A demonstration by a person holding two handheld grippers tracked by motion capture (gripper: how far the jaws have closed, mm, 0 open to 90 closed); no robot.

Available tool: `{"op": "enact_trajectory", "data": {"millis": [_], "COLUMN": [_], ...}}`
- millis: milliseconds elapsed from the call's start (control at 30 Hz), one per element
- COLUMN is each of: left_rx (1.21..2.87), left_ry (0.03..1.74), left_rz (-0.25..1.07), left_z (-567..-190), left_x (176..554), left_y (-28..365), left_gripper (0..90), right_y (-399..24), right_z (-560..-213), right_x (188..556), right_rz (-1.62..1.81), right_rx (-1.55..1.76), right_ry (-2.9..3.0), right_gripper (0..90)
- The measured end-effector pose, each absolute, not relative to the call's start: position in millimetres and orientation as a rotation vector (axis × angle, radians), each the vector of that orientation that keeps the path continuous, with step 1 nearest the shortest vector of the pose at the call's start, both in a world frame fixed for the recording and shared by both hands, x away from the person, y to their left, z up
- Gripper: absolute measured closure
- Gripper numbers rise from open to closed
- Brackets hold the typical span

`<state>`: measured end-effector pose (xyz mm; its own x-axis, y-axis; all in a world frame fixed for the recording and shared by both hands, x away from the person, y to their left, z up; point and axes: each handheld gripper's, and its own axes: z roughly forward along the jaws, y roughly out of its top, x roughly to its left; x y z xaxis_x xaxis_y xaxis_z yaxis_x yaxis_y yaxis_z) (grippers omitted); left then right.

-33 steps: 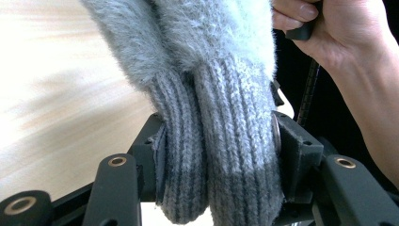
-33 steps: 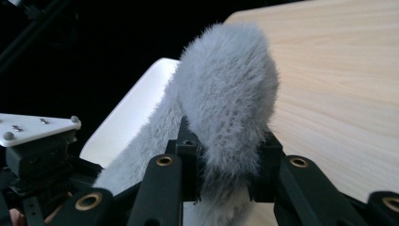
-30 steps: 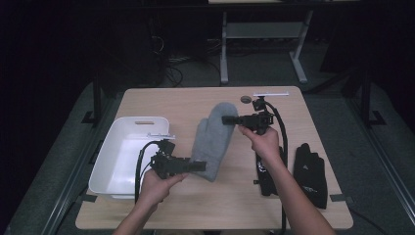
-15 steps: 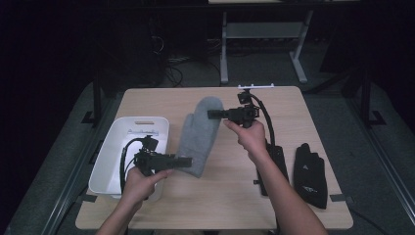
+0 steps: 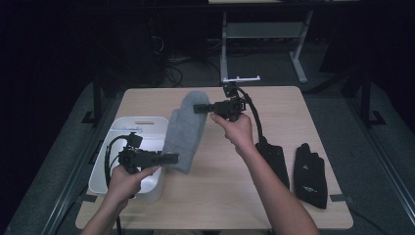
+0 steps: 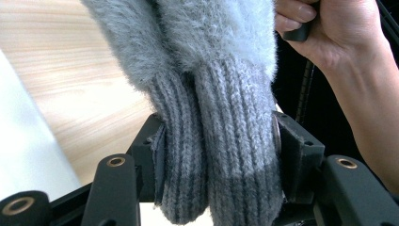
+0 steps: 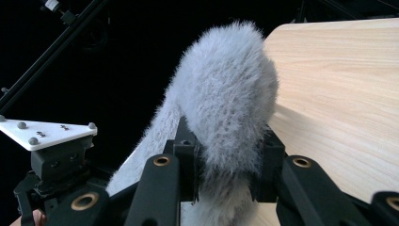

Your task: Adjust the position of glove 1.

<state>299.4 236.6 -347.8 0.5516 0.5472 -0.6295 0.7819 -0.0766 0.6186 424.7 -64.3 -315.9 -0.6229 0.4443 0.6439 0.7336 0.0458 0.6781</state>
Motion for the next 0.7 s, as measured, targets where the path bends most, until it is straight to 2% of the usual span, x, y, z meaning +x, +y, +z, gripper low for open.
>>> {"op": "enact_trajectory", "data": {"millis": [700], "left_rx": [1.725], "left_ry": [1.135], "left_rz": [-0.245], "left_z": [-337.3], "left_x": [293.0], "left_y": [276.5], "left_gripper": [43.8], "right_y": [-20.1], "right_z": [-302.9], "right_x": [432.3], "right_rz": [-1.586], "right_rx": [-1.123], "right_ry": [-2.086], "right_gripper": [68.7]}}
